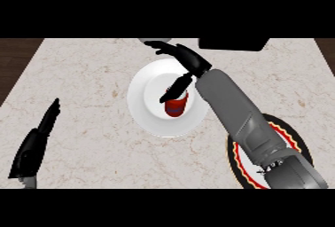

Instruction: Pick the can from the plate and place it in the plate

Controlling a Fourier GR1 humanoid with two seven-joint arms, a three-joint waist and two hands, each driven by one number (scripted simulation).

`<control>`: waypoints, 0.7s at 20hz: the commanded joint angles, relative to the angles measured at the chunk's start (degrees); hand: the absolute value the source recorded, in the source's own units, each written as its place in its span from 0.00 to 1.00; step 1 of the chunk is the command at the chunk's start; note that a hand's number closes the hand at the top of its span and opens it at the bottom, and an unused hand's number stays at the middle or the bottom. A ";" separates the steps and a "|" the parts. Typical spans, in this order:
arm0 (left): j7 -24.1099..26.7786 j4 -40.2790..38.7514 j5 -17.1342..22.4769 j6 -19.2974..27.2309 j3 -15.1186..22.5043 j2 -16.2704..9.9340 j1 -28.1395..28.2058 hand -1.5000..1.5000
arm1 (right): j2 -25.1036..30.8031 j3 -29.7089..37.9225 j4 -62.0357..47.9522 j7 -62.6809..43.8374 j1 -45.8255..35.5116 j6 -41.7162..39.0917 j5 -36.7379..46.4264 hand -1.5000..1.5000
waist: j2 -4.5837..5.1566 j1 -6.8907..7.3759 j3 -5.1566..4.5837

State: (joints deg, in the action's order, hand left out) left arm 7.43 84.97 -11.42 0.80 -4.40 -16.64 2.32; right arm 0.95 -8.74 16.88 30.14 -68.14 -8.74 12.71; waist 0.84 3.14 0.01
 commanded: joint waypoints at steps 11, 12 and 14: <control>-0.36 -0.18 0.89 -1.85 -0.58 -0.76 -3.08 0.50 | 16.05 13.48 -7.79 6.63 -0.82 -16.58 -10.77 0.00 | 2.00 2.20 0.16; -0.71 1.37 0.59 -1.92 0.12 -0.53 -2.26 0.50 | 17.21 13.23 -7.80 8.64 0.44 -17.48 -10.35 0.00 | 1.85 2.35 0.20; -0.54 0.46 -0.50 -1.08 1.03 0.39 -2.33 0.50 | 18.18 13.90 -8.03 9.62 -0.24 -18.12 -10.74 0.00 | 2.05 2.77 0.19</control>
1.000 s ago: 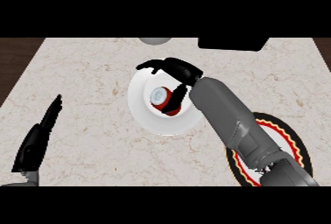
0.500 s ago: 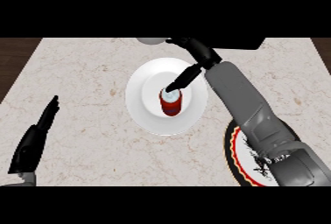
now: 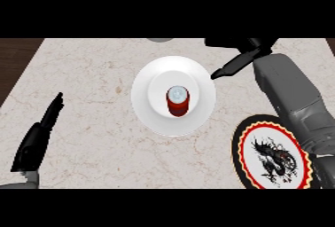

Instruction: Pick the can from the plate and place it in the plate

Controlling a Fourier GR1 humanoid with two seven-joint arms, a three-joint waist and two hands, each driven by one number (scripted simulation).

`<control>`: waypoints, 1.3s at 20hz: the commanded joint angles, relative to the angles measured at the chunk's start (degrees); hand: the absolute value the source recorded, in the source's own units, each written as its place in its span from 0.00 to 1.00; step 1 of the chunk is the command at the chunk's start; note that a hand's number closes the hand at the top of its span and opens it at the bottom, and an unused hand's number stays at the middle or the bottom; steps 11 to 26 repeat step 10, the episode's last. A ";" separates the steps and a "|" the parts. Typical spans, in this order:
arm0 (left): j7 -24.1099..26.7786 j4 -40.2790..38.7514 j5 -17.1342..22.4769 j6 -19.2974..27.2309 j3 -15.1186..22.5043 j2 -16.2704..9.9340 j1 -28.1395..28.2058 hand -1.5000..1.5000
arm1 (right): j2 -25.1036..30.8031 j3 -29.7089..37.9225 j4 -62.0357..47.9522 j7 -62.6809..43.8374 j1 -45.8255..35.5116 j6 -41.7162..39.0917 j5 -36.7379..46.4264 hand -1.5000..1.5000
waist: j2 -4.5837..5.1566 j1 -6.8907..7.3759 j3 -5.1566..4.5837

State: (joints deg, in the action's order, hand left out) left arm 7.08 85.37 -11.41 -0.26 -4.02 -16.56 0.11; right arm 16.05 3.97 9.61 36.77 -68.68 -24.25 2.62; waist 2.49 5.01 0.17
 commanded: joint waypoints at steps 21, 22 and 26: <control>2.92 -1.08 0.03 -1.11 0.27 -0.29 -0.53 0.50 | 8.71 0.06 -1.26 6.67 2.26 -4.89 1.40 0.00 | 1.27 2.65 0.11; 2.92 -1.08 0.03 -1.11 0.27 -0.29 -0.53 0.50 | 8.71 0.06 -1.26 6.67 2.26 -4.89 1.40 0.00 | 1.27 2.65 0.11; 2.92 -1.08 0.03 -1.11 0.27 -0.29 -0.53 0.50 | 8.71 0.06 -1.26 6.67 2.26 -4.89 1.40 0.00 | 1.27 2.65 0.11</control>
